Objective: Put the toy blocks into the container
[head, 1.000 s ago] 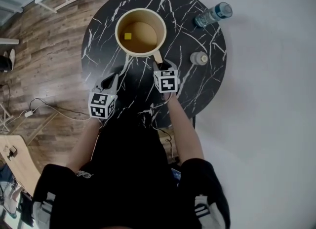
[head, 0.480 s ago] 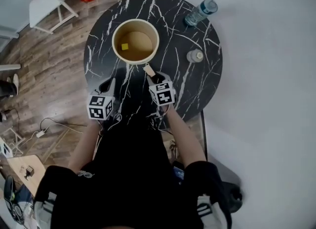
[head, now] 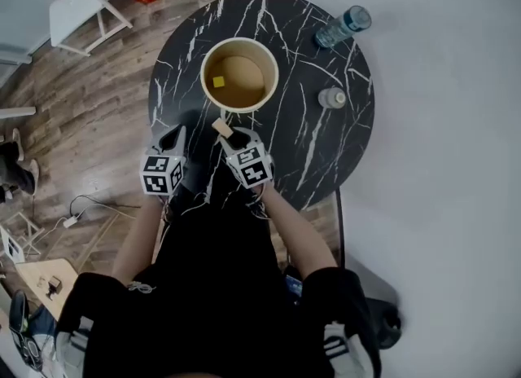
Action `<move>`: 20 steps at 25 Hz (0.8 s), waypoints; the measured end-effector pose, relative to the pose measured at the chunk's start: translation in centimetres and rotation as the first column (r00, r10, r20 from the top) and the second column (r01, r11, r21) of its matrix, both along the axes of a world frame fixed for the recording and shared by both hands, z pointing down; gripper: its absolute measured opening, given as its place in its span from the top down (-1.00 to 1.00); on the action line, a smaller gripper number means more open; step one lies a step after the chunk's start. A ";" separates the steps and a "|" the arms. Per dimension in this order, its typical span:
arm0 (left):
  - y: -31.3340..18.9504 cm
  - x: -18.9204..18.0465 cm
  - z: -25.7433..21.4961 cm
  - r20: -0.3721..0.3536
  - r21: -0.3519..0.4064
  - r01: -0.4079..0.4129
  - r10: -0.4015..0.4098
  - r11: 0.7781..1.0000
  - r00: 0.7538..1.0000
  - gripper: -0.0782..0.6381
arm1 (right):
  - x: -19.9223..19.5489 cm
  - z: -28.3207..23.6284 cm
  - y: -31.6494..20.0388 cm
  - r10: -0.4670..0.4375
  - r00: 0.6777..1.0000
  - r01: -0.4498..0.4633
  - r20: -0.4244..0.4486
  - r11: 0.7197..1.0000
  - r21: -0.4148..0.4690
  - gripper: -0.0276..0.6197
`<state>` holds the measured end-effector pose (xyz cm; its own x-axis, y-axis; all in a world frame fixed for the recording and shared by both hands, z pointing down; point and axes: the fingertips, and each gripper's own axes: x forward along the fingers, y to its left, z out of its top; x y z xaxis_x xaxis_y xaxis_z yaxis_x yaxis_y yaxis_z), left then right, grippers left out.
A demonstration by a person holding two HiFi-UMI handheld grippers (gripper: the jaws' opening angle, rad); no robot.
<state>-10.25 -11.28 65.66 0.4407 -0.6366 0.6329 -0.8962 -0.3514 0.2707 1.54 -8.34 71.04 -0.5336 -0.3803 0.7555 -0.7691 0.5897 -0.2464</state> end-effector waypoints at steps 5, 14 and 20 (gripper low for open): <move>-0.4 -3.3 0.3 0.007 -0.009 0.039 -0.039 0.999 0.999 0.79 | -4.3 -1.2 -0.8 -0.022 0.999 0.021 0.041 0.999 0.037 0.53; -3.9 -6.4 -1.3 -0.009 0.030 0.007 -0.007 1.000 1.000 0.79 | -8.5 -5.4 -3.3 -0.001 0.997 -0.013 0.080 0.986 0.168 0.53; -7.6 -6.1 -4.9 0.023 0.124 -0.154 0.152 0.980 0.988 0.79 | -9.3 -9.4 -4.6 0.084 0.992 -0.106 0.093 0.959 0.263 0.53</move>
<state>-16.39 -18.92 60.79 0.5310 -0.6364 0.5594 -0.8325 -0.5149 0.2045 -7.72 -12.94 61.63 -0.5399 -0.6141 0.5757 -0.8089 0.5677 -0.1530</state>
